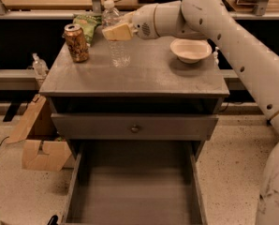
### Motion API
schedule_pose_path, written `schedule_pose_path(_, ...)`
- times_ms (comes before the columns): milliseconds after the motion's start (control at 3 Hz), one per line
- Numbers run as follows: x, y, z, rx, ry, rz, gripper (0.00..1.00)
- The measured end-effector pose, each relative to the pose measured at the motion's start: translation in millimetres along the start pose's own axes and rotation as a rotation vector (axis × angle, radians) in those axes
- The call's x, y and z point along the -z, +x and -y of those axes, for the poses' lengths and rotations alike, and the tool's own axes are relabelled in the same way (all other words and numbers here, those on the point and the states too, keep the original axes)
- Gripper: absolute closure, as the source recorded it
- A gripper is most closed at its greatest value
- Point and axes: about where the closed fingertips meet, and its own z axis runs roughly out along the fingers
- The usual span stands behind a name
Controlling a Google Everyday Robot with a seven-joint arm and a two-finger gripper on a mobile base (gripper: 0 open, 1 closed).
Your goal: Pick water bottle from middle drawer and place on counter
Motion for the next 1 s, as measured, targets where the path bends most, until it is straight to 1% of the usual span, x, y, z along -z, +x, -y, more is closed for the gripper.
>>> schedule_pose_path(333,0,0,0,0.000,0.000,0.000,1.00)
schedule_pose_path(667,3,16,-3,-0.028,0.000,0.029,1.00)
schedule_pose_path(1000,-2,37,-1,-0.050,0.010,0.082,1.00)
